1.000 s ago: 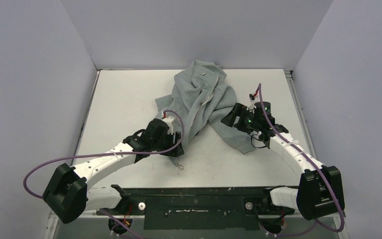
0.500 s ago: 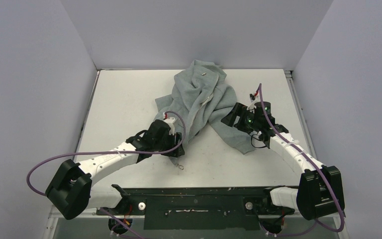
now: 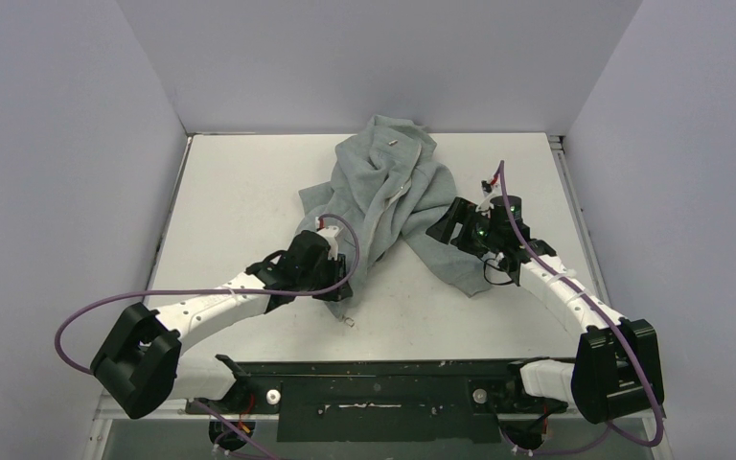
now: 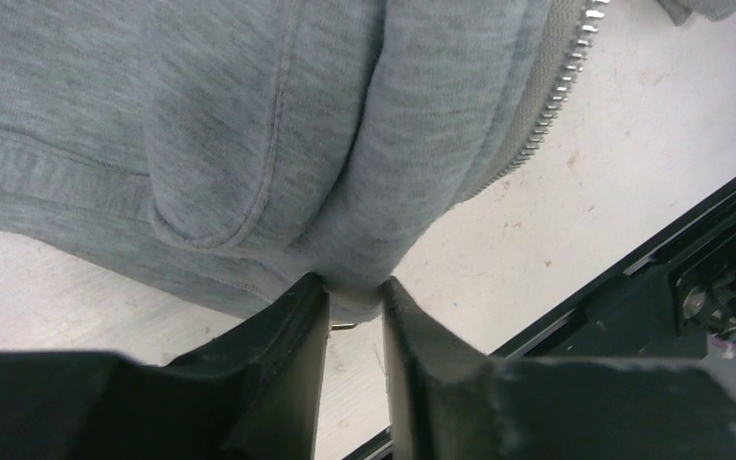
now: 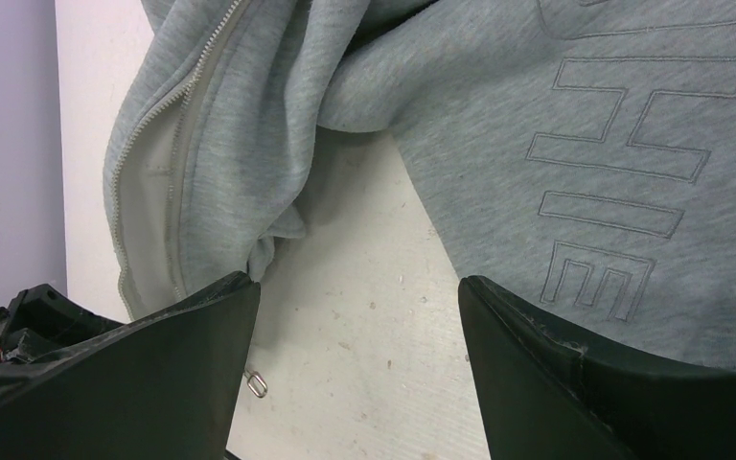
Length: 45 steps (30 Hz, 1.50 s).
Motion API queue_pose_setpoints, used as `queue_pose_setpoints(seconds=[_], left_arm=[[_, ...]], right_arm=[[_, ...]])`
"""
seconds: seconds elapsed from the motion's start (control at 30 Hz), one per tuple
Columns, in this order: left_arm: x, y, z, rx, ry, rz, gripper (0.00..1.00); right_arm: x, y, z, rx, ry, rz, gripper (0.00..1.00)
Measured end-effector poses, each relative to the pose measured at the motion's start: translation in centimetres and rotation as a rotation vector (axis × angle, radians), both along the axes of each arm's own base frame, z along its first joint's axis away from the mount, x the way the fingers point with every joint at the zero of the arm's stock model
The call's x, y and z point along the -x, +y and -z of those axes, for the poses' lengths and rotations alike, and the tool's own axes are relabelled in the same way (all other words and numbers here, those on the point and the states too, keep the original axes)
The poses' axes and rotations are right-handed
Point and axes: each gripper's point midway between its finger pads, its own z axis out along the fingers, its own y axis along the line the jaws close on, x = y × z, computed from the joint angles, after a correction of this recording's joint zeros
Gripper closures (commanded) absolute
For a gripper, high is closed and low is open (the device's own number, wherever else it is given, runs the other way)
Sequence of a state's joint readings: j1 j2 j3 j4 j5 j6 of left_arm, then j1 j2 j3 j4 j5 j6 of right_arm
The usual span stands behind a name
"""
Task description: Zip up the jacket
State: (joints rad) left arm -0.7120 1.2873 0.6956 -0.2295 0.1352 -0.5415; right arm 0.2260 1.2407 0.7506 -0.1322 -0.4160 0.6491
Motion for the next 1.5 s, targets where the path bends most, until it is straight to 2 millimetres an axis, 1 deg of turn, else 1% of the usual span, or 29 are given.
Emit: queue_pose_setpoints(seconds=[0.03, 0.07, 0.1, 0.17, 0.4, 0.57, 0.87, 1.1, 1.13, 1.2, 1.3, 1.4, 1.47, 1.5], left_arm=[[0.0, 0.0, 0.0, 0.0, -0.001, 0.0, 0.55], [0.0, 0.0, 0.0, 0.0, -0.001, 0.001, 0.5], [0.0, 0.0, 0.0, 0.0, -0.001, 0.002, 0.46], [0.1, 0.0, 0.1, -0.004, 0.001, -0.004, 0.43], [1.3, -0.3, 0.4, -0.068, -0.024, -0.007, 0.43], [1.8, -0.3, 0.7, -0.127, -0.052, -0.024, 0.43], [0.6, -0.6, 0.5, -0.196, -0.099, -0.062, 0.43], [0.4, -0.7, 1.1, -0.227, -0.102, -0.064, 0.43], [0.5, -0.7, 1.2, -0.229, -0.102, -0.063, 0.44], [0.5, -0.7, 1.3, -0.234, -0.103, -0.063, 0.49], [0.4, -0.7, 1.5, -0.243, -0.103, -0.066, 0.62], [0.3, -0.6, 1.6, -0.25, -0.103, -0.067, 0.74], [0.3, -0.6, 1.6, -0.25, -0.105, -0.068, 0.78], [0.2, -0.7, 1.5, -0.249, -0.107, -0.067, 0.81]], right_arm=[[0.0, 0.0, 0.0, 0.0, 0.0, 0.0, 0.23], [0.0, 0.0, 0.0, 0.0, 0.0, 0.0, 0.23], [0.0, 0.0, 0.0, 0.0, 0.0, 0.0, 0.23], [0.0, 0.0, 0.0, -0.001, 0.001, 0.001, 0.23], [0.3, 0.0, 0.5, -0.004, 0.017, 0.006, 0.23], [0.4, 0.0, 0.6, -0.007, 0.022, 0.008, 0.23], [0.5, -0.1, 0.9, -0.005, 0.029, 0.008, 0.23], [0.5, -0.1, 0.9, -0.005, 0.031, 0.009, 0.23], [0.5, -0.1, 0.9, -0.005, 0.031, 0.009, 0.23], [0.6, -0.1, 1.0, -0.005, 0.031, 0.009, 0.23], [0.6, -0.1, 1.0, -0.004, 0.032, 0.008, 0.23], [0.6, -0.1, 1.1, -0.004, 0.034, 0.009, 0.23], [0.7, -0.1, 1.1, -0.004, 0.036, 0.009, 0.23], [0.7, -0.1, 1.1, -0.005, 0.037, 0.01, 0.23]])
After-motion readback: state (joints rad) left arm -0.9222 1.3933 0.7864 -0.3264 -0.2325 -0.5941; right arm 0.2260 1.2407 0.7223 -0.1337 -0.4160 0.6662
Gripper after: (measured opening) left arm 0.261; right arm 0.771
